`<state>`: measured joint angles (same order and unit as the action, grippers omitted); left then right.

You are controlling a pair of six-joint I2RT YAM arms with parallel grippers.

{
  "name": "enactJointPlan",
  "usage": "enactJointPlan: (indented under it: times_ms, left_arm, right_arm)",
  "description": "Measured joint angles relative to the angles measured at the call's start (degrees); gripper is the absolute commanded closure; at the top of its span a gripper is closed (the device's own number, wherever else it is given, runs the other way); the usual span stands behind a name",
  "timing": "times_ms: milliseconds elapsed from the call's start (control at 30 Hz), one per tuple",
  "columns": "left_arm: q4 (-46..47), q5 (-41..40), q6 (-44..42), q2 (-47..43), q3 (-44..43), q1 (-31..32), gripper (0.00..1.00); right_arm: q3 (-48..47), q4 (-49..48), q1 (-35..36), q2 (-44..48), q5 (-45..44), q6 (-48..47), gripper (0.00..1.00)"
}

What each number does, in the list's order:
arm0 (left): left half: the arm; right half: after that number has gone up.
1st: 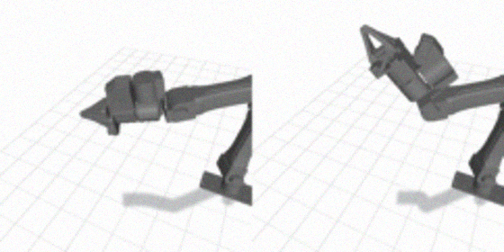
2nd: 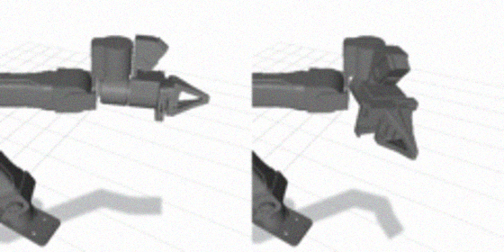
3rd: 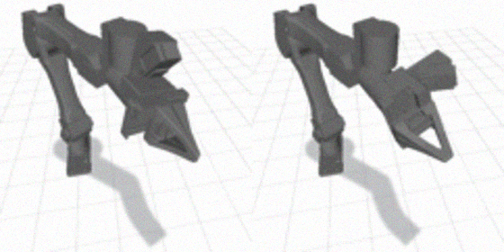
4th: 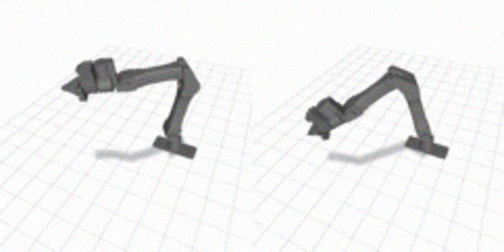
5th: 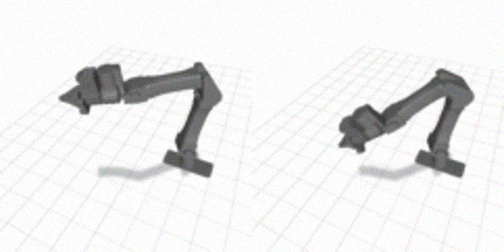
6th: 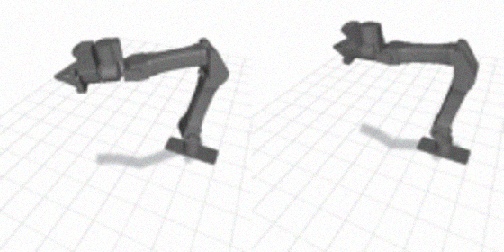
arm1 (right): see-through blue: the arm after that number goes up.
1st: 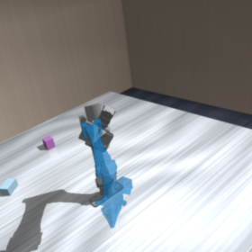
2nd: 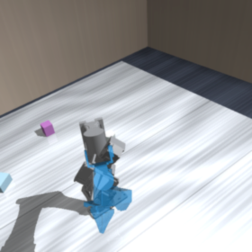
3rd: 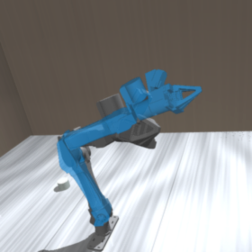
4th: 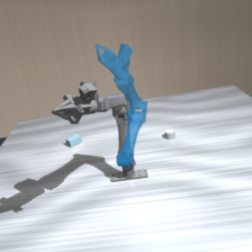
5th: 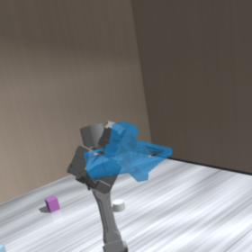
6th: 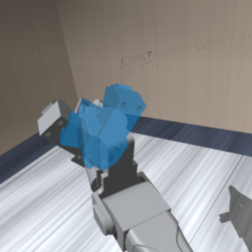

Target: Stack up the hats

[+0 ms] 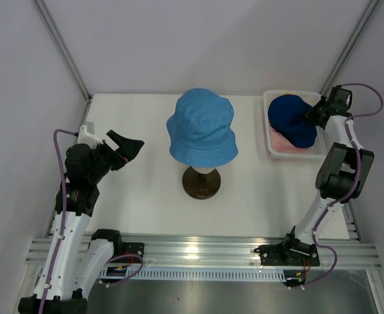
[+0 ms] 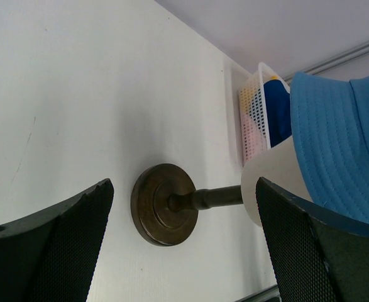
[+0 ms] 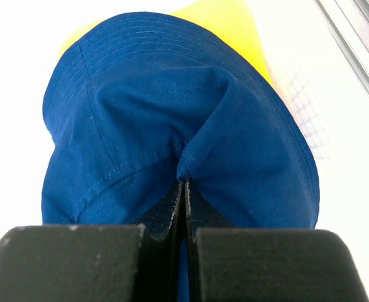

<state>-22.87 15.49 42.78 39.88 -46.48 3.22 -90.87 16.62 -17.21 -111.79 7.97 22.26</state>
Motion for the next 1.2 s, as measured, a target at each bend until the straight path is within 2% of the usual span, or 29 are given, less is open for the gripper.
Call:
enactJointPlan:
  times_ms: [200, 400, 600, 733, 867, 1100, 1200]
  left_arm:
    - [-0.07, 0.37, -0.39, -1.46, 0.0, 0.0, 0.03]
    - [-0.42, 2.01, -0.37, -3.89, -0.02, -0.04, 0.03]
    - [-1.81, 3.23, -0.33, -7.61, -0.02, -0.04, 0.03]
    - [-1.92, 4.33, 0.07, -9.46, -0.02, -0.04, 0.03]
    - [-2.01, 4.94, 0.79, -10.08, -0.02, -0.04, 0.03]
    - [-2.1, 5.07, 1.36, -11.15, -0.02, -0.04, 0.03]
    - [-2.14, 5.31, 1.7, -11.13, -0.02, -0.04, 0.03]
  right_arm:
    - [2.75, 2.32, -0.15, 8.76, 3.08, 0.24, 1.0]
    - [3.08, 1.2, -0.02, 27.23, 9.66, 2.75, 1.0]
    - [-2.78, -2.14, 1.2, 37.94, 17.97, 8.11, 1.0]
    - [-5.92, -5.22, 5.07, 39.21, 22.36, 13.64, 1.0]
    - [-12.63, -6.69, 9.79, 36.68, 26.95, 19.87, 1.0]
    - [-37.99, -5.35, 21.86, 25.53, 33.14, 25.86, 1.0]
    - [-43.36, -6.47, 24.94, 23.52, 35.17, 28.92, 1.0]
